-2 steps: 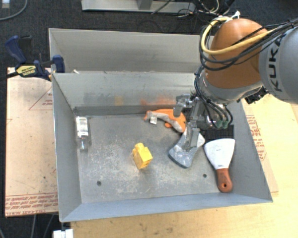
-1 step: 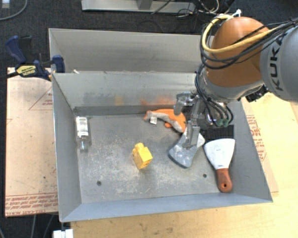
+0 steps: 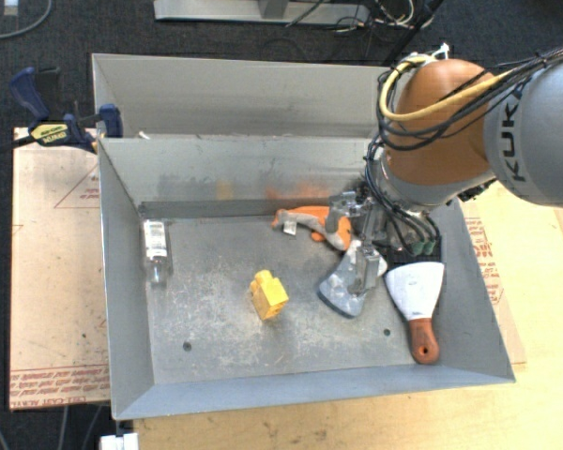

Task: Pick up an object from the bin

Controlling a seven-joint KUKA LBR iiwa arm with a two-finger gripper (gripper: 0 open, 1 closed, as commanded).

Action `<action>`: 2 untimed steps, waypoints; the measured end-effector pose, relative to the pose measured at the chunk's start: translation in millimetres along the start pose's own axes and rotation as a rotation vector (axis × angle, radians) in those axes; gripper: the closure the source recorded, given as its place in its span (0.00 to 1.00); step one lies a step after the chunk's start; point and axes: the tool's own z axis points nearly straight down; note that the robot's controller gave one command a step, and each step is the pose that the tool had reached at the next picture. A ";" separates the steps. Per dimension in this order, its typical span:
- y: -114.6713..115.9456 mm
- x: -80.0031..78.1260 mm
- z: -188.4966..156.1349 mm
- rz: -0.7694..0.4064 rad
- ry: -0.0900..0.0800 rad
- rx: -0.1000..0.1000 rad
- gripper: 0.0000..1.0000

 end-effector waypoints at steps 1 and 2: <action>-19.8 8.7 72.9 -0.249 -0.003 0.001 0.00; -43.0 2.2 128.3 -0.453 0.000 -0.001 0.00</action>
Offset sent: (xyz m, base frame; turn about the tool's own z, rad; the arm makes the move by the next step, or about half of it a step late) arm 0.0029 -0.0422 -0.1249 -0.4568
